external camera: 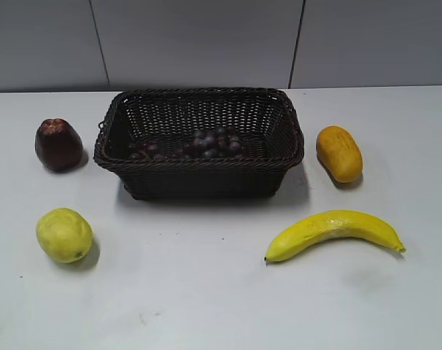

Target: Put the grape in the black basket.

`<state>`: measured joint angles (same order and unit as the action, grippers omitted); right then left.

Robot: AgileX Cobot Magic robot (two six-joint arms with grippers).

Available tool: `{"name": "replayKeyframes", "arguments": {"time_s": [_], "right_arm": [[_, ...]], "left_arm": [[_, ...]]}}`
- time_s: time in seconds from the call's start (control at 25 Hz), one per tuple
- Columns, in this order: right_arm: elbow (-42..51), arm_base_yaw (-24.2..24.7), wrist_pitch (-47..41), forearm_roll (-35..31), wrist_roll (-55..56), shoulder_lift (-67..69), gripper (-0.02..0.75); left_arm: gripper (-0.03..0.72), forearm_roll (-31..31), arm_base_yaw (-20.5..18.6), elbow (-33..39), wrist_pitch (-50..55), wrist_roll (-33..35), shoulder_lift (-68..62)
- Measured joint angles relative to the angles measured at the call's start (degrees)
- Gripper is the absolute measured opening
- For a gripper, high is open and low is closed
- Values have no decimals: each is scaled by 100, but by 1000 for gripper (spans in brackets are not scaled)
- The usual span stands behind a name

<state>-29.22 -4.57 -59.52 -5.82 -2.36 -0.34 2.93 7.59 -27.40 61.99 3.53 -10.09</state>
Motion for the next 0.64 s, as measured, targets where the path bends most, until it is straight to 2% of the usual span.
{"name": "replayKeyframes", "arguments": {"time_s": [0.24, 0.64], "right_arm": [[0, 0, 0, 0, 0, 0, 585], [0, 0, 0, 0, 0, 0, 585]], "left_arm": [[460, -5, -396, 0, 0, 0, 645], [457, -5, -457, 0, 6, 0, 1033]]}}
